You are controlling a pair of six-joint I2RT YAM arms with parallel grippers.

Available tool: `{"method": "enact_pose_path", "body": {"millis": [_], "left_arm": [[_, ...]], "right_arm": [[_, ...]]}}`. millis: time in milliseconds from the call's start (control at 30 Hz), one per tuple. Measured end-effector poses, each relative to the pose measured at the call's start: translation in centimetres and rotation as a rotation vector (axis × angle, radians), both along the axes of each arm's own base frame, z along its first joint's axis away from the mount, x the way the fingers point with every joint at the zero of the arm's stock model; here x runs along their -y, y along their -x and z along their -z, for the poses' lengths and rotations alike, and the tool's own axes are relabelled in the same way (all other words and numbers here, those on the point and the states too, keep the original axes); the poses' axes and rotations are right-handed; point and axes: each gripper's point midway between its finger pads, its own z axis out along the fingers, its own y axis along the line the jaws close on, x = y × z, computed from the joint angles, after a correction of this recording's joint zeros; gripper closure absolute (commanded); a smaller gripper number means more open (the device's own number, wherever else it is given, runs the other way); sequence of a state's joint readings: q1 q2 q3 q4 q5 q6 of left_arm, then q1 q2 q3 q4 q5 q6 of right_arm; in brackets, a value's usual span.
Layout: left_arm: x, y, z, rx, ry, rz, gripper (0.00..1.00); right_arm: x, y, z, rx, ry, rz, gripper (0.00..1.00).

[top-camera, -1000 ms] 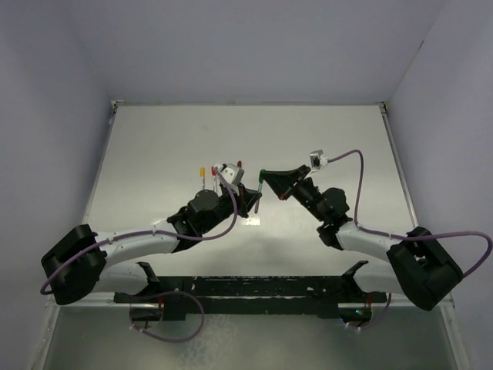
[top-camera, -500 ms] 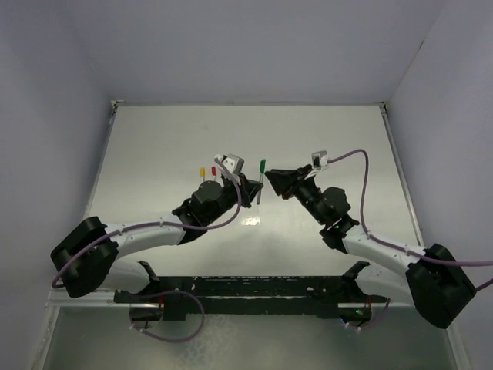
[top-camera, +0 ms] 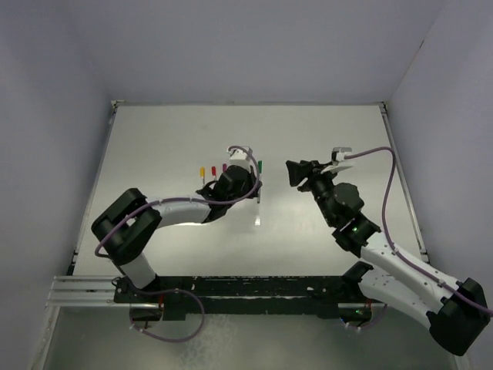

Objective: Insert the pens into the pen caps

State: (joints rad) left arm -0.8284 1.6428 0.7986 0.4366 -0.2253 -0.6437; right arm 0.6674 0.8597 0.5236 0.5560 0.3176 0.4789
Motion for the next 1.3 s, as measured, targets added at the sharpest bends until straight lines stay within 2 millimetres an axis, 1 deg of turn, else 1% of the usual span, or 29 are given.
{"method": "enact_pose_path", "body": {"millis": [33, 167, 233, 300, 400, 467, 567, 700, 733, 800, 867, 933, 1200, 1300], "left_arm": [[0.2, -0.6, 0.2, -0.016, -0.01, -0.011, 1.0], [1.2, -2.8, 0.0, -0.045, -0.035, -0.045, 1.0], [1.3, -3.6, 0.1, -0.055, -0.051, -0.06, 0.96], [1.3, -4.3, 0.6, -0.075, -0.076, -0.072, 0.91], [1.0, -5.3, 1.9, -0.114, -0.119, -0.092, 0.87], [0.4, -5.9, 3.2, -0.146, -0.154, -0.112, 0.85], [-0.7, -6.0, 4.9, -0.189, -0.2, -0.131, 0.81], [-1.8, -6.3, 6.8, -0.235, -0.25, -0.153, 0.8], [-2.0, -6.3, 7.1, -0.243, -0.258, -0.156, 0.78], [-2.3, -6.4, 7.6, -0.255, -0.27, -0.161, 0.7], [-2.4, -6.5, 7.6, -0.257, -0.273, -0.165, 0.64], [-2.4, -6.7, 7.5, -0.26, -0.275, -0.17, 0.61], [-2.7, -7.1, 7.4, -0.265, -0.268, -0.183, 0.58], [-2.6, -7.1, 7.1, -0.262, -0.265, -0.173, 0.57]], "right_arm": [[0.4, -0.1, 0.6, -0.022, 0.014, 0.021, 0.47], [2.8, 0.2, 4.4, -0.136, 0.101, 0.123, 0.46], [3.9, 0.6, 5.7, -0.173, 0.131, 0.162, 0.44], [5.0, 1.0, 6.8, -0.202, 0.155, 0.204, 0.44], [6.5, 1.3, 7.5, -0.233, 0.165, 0.268, 0.43], [7.4, 1.6, 8.0, -0.256, 0.172, 0.308, 0.43], [8.5, 1.9, 8.8, -0.286, 0.188, 0.357, 0.42], [9.3, 2.2, 10.0, -0.314, 0.209, 0.394, 0.41], [9.6, 2.3, 10.3, -0.321, 0.216, 0.405, 0.41], [9.8, 2.4, 10.8, -0.331, 0.225, 0.414, 0.41], [10.1, 2.6, 11.4, -0.342, 0.237, 0.422, 0.41], [10.3, 2.7, 11.8, -0.348, 0.244, 0.43, 0.41], [10.5, 2.7, 12.0, -0.352, 0.249, 0.441, 0.41], [10.9, 2.8, 12.1, -0.351, 0.246, 0.461, 0.41]]}}
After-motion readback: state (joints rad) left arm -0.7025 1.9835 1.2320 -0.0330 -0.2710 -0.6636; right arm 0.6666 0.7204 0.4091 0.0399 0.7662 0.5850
